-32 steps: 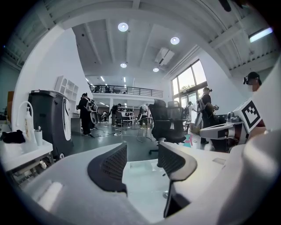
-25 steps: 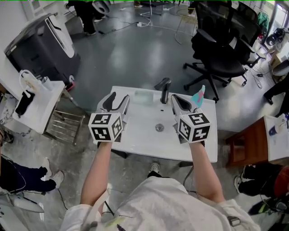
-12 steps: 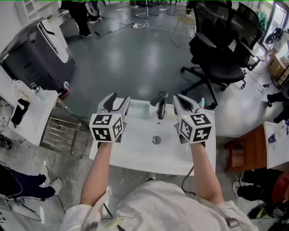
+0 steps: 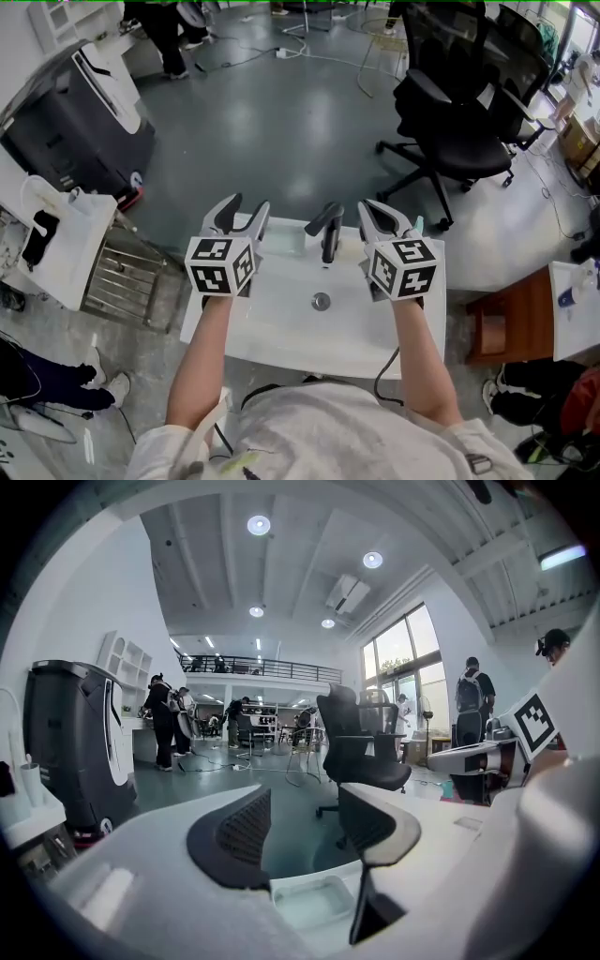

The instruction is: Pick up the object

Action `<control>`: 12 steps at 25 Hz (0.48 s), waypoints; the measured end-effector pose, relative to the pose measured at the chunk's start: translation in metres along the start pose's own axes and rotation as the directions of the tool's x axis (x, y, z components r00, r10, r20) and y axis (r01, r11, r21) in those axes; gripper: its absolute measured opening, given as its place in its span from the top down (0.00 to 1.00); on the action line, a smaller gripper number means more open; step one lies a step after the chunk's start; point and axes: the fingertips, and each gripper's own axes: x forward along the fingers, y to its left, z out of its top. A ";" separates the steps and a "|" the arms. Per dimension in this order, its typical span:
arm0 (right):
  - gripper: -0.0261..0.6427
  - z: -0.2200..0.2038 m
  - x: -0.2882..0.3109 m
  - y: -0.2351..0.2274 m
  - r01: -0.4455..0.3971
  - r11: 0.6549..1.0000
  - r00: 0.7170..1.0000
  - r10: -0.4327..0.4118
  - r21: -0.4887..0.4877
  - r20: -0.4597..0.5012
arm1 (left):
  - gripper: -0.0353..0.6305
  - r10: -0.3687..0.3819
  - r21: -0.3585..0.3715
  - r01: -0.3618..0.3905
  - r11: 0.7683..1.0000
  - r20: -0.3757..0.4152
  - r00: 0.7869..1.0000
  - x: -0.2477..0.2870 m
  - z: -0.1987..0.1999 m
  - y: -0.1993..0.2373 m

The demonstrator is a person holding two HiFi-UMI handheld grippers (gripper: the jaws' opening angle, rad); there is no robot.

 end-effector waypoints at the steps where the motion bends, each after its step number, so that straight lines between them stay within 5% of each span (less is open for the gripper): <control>1: 0.96 0.000 0.001 -0.001 -0.001 1.000 1.000 0.001 0.002 -0.001 | 0.60 -0.001 0.001 0.001 1.000 -0.001 1.000 0.002 0.001 0.000; 12: 0.96 0.001 0.008 -0.002 0.032 0.999 0.999 -0.032 0.008 0.006 | 0.60 -0.049 0.021 0.049 0.999 -0.002 0.999 0.017 0.005 0.003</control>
